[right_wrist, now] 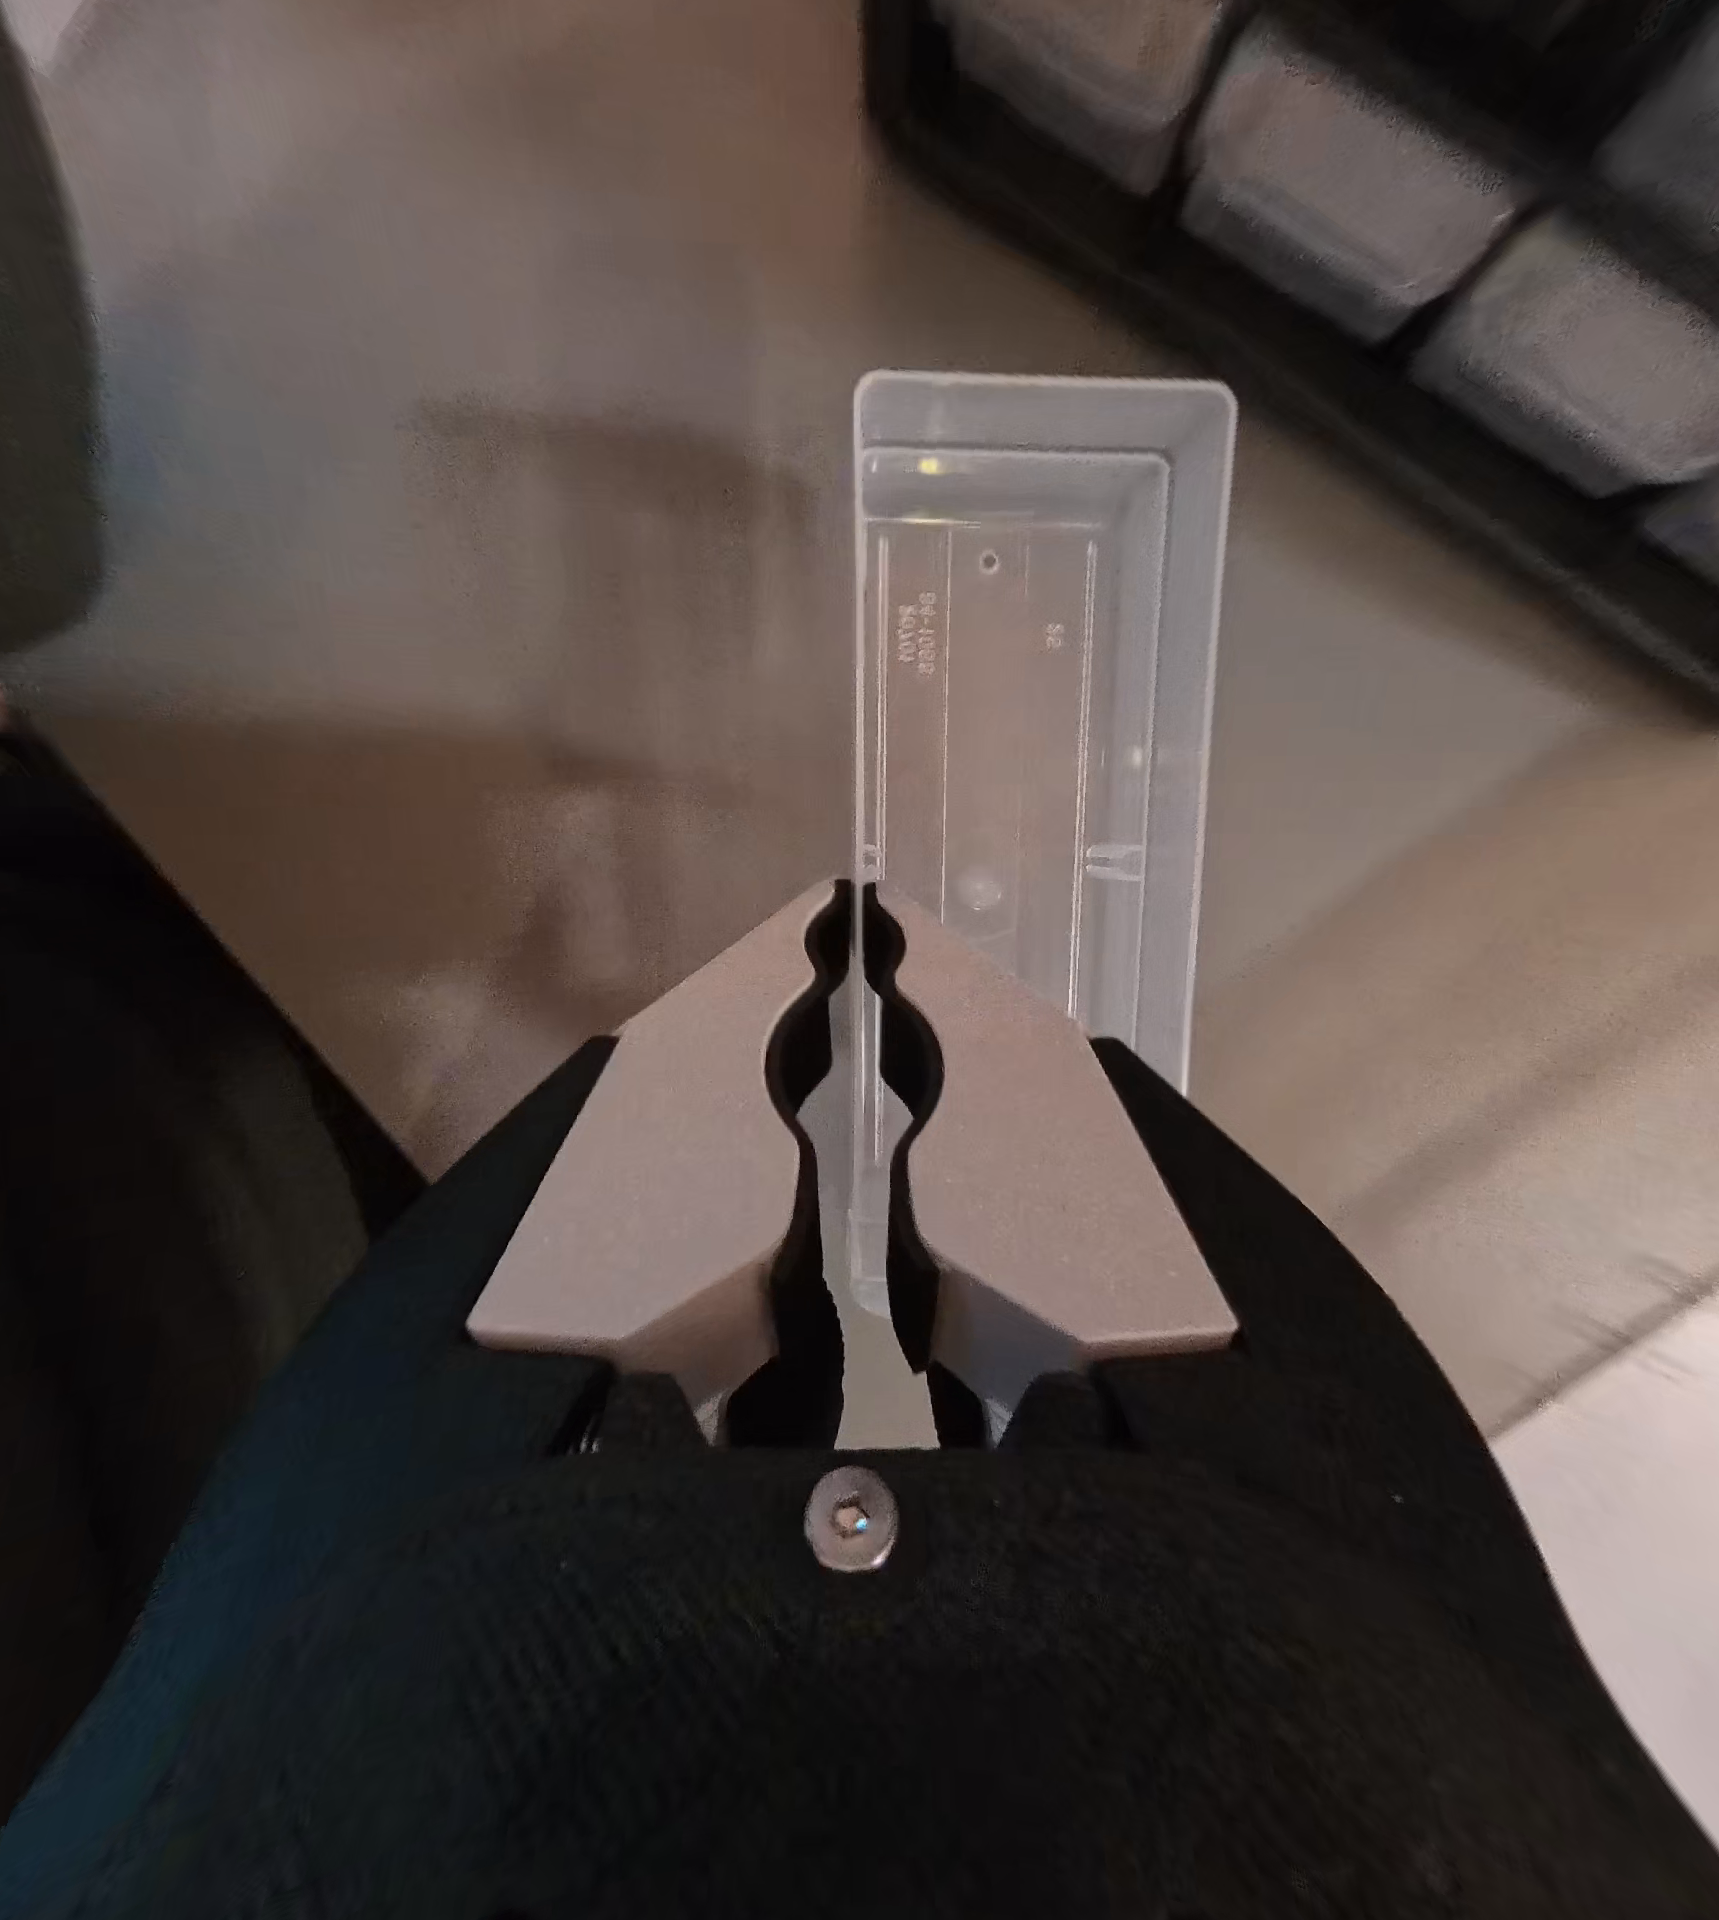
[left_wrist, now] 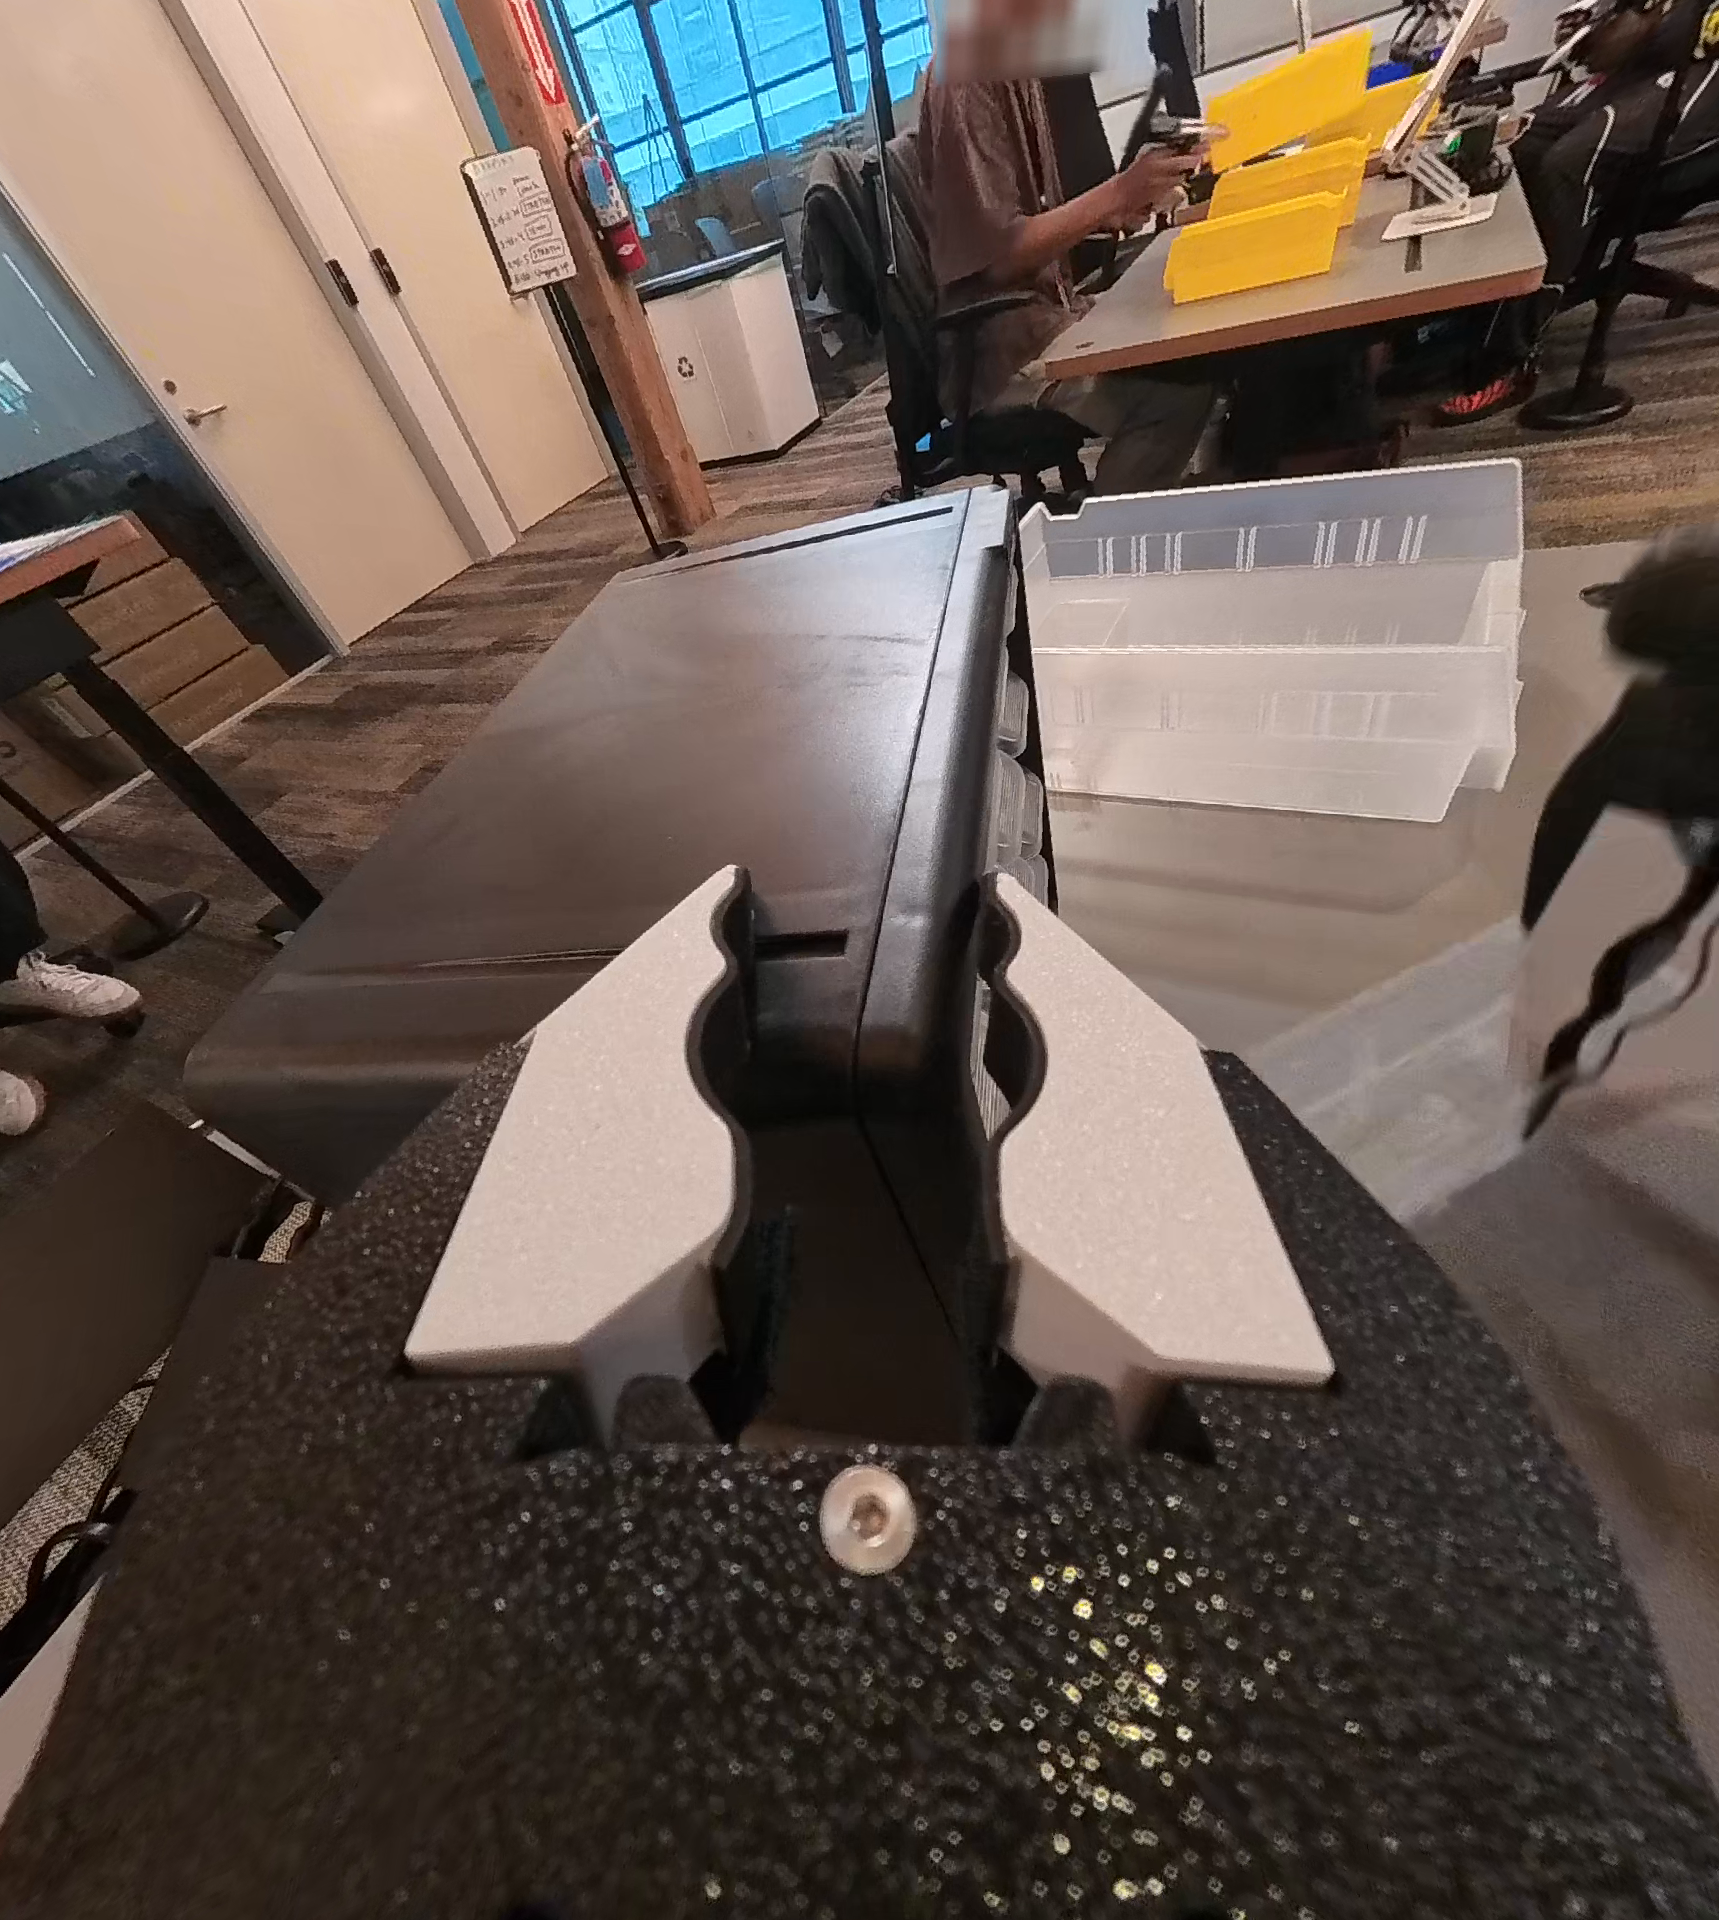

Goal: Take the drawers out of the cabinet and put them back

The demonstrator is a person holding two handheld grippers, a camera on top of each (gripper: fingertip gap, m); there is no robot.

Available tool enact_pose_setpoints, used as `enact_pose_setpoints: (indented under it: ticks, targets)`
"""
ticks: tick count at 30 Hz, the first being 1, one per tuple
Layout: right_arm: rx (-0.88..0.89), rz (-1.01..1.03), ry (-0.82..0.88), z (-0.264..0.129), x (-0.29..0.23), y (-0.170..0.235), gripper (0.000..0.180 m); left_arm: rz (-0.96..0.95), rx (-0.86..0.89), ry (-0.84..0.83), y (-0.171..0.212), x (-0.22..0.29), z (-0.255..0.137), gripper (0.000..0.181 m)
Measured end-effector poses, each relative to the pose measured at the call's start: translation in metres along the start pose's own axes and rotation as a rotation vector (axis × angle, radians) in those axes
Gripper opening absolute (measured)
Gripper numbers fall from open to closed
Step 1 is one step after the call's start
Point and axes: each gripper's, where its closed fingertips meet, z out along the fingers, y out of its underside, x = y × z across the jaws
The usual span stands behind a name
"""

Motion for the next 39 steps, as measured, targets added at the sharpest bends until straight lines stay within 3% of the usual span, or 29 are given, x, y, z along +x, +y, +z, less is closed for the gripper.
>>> enact_pose_setpoints:
  ticks: [1,5,8,11,15,20,24,39]
  targets:
    - [0.065,0.027,0.001,-0.02,0.008,-0.006,0.0,-0.001,0.001,0.0,0.0,0.0,0.0,0.041]
    - [0.214,0.078,0.245,-0.108,0.086,-0.004,0.0,-0.002,0.004,-0.001,0.0,0.0,0.0,0.041]
    - [0.123,0.047,0.42,-0.152,0.152,0.024,0.0,-0.003,0.006,0.0,0.0,0.0,0.0,0.041]
    - [0.027,0.022,0.411,-0.167,0.201,0.048,0.0,-0.004,0.006,0.0,0.0,0.0,0.0,0.041]
    - [-0.194,-0.045,0.321,-0.148,0.243,0.084,0.0,-0.006,0.005,0.001,0.0,0.0,0.0,0.041]
    - [-0.412,-0.187,0.072,-0.1,0.248,0.12,0.0,-0.007,0.004,0.002,0.0,0.0,0.0,0.041]
    - [-0.466,-0.325,-0.036,-0.08,0.258,0.137,0.0,-0.008,0.004,0.002,0.0,0.0,0.001,0.041]
    - [-0.617,-0.654,0.08,-0.052,0.321,0.142,0.003,-0.013,-0.001,0.001,0.0,0.0,0.001,0.041]
